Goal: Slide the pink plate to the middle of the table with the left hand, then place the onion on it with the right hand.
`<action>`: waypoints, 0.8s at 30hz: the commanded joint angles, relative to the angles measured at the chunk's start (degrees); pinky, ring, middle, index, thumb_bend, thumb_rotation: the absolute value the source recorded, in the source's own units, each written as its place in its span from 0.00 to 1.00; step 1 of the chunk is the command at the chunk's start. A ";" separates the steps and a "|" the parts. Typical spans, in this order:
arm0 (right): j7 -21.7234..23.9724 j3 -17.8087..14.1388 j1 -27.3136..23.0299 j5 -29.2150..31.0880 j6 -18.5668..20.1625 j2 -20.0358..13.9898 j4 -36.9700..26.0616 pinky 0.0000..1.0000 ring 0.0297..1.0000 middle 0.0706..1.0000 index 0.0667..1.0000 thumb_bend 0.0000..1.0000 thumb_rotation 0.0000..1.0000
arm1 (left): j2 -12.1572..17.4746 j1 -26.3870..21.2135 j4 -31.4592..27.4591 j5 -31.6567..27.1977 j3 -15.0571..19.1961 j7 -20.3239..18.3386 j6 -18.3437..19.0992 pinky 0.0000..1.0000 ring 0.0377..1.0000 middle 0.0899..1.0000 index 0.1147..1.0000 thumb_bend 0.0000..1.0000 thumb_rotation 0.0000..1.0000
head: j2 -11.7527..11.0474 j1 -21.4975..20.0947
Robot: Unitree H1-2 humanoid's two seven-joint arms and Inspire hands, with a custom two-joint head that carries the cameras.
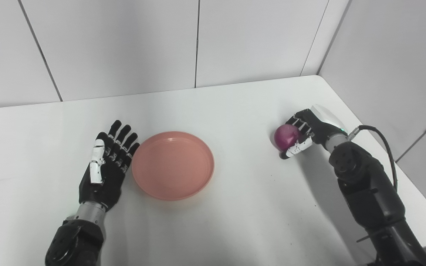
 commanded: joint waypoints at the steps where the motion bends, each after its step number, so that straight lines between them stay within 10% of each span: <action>1: -1.58 0.25 -0.22 0.02 -0.64 -2.04 -1.34 0.40 0.45 0.49 0.45 0.52 0.13 | 0.21 1.50 1.46 0.40 0.01 1.24 3.25 0.96 0.96 0.97 0.96 0.46 1.00 | -0.09 0.25; 24: -0.56 0.29 -2.20 -2.70 0.12 0.10 -16.37 0.36 0.43 0.47 0.45 0.51 0.13 | -0.73 1.53 1.24 0.76 -0.37 2.02 3.46 0.96 0.95 0.97 0.96 0.45 1.00 | -0.29 2.63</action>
